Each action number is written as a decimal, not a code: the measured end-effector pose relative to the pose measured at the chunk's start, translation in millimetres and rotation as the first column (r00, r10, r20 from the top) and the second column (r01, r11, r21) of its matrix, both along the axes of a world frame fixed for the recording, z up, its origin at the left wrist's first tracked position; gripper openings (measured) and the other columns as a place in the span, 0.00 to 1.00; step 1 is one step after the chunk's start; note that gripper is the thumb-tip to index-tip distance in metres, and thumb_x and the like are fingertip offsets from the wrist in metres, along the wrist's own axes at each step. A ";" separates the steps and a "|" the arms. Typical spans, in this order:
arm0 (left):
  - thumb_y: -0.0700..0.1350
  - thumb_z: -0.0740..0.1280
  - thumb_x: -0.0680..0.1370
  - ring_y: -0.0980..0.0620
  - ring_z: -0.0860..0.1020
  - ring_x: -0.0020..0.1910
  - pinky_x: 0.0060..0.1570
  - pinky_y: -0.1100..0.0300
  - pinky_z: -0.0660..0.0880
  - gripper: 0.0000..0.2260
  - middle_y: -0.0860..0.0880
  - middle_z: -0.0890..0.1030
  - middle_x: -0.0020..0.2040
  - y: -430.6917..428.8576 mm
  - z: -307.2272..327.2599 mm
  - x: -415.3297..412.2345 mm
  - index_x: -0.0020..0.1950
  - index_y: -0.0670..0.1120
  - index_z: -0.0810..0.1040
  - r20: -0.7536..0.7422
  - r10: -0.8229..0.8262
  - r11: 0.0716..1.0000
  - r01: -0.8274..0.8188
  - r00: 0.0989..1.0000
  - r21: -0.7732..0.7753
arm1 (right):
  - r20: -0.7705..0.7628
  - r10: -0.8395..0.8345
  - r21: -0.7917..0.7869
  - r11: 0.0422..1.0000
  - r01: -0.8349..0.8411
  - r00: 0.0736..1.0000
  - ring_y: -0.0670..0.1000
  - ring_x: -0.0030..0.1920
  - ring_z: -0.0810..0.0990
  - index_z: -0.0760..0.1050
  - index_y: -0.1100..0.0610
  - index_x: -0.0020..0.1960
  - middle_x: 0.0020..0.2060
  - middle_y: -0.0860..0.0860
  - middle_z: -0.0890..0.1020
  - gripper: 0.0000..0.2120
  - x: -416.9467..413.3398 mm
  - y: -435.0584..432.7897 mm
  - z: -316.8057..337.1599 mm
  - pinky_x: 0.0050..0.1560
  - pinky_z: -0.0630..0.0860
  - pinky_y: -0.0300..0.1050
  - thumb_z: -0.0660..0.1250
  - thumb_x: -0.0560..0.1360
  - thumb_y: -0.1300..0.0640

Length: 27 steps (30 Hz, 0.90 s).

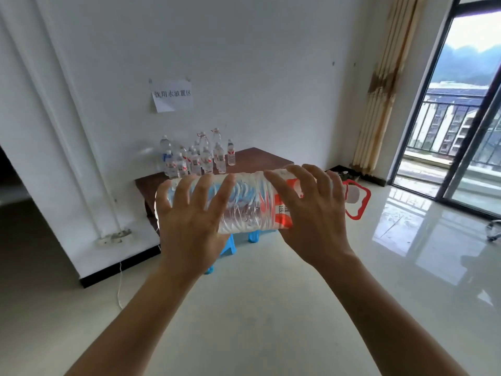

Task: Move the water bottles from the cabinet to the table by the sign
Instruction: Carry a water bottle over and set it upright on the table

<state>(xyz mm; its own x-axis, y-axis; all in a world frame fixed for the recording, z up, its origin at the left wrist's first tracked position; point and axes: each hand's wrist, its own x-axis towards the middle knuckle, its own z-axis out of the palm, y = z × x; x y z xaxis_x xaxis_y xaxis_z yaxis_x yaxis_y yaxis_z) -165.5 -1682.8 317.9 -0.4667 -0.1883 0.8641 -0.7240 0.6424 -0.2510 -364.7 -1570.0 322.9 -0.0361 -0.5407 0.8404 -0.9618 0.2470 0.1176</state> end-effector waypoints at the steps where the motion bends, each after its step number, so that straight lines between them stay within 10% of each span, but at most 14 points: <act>1: 0.49 0.82 0.62 0.37 0.74 0.64 0.64 0.37 0.66 0.45 0.41 0.75 0.66 -23.0 -3.1 -18.3 0.76 0.49 0.68 0.008 -0.028 1.000 0.028 1.000 0.005 | 0.005 -0.006 0.000 1.000 0.006 1.000 0.63 0.69 0.70 0.64 0.45 0.74 0.69 0.58 0.74 0.47 -17.6 -20.2 -3.2 0.72 0.61 0.68 0.84 0.62 0.47; 17: 0.62 0.80 0.63 0.38 0.76 0.63 0.65 0.37 0.66 0.45 0.42 0.76 0.66 -345.1 -13.4 -264.3 0.75 0.49 0.69 0.105 -0.008 0.999 0.013 0.994 -0.047 | 0.093 0.013 0.033 0.999 -0.016 0.996 0.63 0.69 0.71 0.64 0.44 0.74 0.69 0.56 0.72 0.47 -269.5 -347.2 -28.5 0.70 0.64 0.67 0.84 0.62 0.50; 27: 0.52 0.80 0.64 0.38 0.77 0.62 0.66 0.37 0.67 0.43 0.43 0.78 0.64 -553.5 -71.0 -331.3 0.77 0.48 0.68 0.048 0.056 0.997 -0.058 0.997 0.049 | 0.042 0.115 0.231 0.965 -0.121 0.993 0.61 0.69 0.69 0.64 0.44 0.75 0.69 0.55 0.71 0.53 -350.1 -581.6 -55.2 0.69 0.66 0.68 0.86 0.55 0.53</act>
<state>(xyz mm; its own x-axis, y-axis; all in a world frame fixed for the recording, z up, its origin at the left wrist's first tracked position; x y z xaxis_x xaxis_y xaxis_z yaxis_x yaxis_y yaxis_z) -496.8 -2236.3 246.9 -0.4939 -0.2580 0.8304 -0.7479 0.6132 -0.2543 -714.8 -2151.6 267.7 0.0178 -0.7231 0.6905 -0.9863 0.1006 0.1307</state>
